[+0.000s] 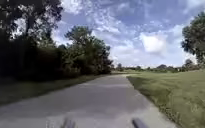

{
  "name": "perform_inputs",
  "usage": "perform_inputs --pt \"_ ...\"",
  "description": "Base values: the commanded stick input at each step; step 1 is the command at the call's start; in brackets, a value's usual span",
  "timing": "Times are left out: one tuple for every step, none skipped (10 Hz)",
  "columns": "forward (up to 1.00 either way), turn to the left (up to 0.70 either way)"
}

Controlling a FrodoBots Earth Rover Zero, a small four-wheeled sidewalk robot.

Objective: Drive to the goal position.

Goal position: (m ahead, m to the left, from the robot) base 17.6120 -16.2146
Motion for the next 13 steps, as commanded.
perform_inputs --pt "0.69 0.03" --pt "0.69 0.03" --pt "0.69 0.03" --pt "0.69 0.03" --pt "0.69 0.03" --pt "0.69 0.03" --pt "0.69 0.03" --pt "0.69 0.03" --pt "0.69 0.03" --pt "0.69 0.03" --pt "0.69 0.03" --pt "0.69 0.03" --pt "0.69 0.03"
